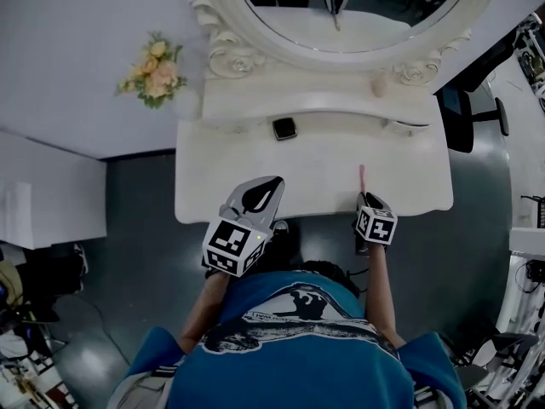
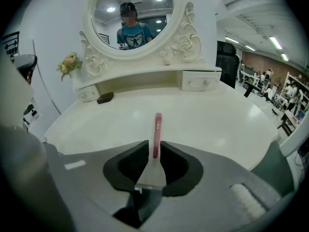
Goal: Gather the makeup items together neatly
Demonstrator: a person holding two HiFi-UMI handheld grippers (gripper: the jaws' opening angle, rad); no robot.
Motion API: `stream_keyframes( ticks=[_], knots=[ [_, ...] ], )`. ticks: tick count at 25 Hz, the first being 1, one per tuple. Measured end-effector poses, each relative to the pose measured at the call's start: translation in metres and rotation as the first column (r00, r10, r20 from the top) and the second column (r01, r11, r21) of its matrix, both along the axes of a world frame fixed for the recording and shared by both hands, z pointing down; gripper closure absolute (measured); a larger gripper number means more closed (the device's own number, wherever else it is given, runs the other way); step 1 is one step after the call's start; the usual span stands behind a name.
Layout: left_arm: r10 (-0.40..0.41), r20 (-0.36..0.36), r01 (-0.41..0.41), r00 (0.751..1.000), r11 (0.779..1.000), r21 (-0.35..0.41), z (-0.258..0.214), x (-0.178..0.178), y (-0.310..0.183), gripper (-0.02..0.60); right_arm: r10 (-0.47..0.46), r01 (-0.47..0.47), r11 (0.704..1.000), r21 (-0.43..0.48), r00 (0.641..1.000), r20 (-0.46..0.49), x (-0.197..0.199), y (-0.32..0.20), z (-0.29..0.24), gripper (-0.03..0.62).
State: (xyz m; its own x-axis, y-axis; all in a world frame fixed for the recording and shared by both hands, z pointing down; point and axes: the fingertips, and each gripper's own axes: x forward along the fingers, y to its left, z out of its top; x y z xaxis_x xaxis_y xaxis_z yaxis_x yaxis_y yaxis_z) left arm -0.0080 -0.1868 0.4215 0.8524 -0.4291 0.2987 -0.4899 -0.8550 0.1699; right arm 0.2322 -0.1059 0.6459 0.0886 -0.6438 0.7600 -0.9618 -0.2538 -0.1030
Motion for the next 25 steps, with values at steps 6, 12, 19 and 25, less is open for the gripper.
stream_keyframes(
  ticks=[6, 12, 19, 25],
  knots=[
    [-0.021, 0.008, 0.021, 1.0, 1.0, -0.016, 0.007, -0.011, -0.014, 0.563, 0.051, -0.05, 0.999, -0.008, 0.998, 0.022, 0.007, -0.005, 0.011, 0.537],
    [-0.033, 0.008, 0.034, 0.999, 0.999, -0.021, 0.009, -0.015, -0.016, 0.563, 0.106, -0.106, 0.994, -0.02, 0.994, 0.012, 0.013, -0.002, 0.009, 0.554],
    [-0.069, 0.015, 0.069, 0.998, 0.998, -0.011, 0.009, -0.031, -0.022, 0.563, 0.088, -0.09, 0.996, 0.012, 0.992, 0.088, -0.021, -0.019, -0.001, 0.556],
    [-0.125, 0.008, 0.125, 0.992, 0.992, -0.013, 0.006, -0.046, -0.028, 0.563, 0.0, -0.004, 1.0, 0.027, 0.988, 0.156, -0.09, -0.065, -0.01, 0.556]
  ],
)
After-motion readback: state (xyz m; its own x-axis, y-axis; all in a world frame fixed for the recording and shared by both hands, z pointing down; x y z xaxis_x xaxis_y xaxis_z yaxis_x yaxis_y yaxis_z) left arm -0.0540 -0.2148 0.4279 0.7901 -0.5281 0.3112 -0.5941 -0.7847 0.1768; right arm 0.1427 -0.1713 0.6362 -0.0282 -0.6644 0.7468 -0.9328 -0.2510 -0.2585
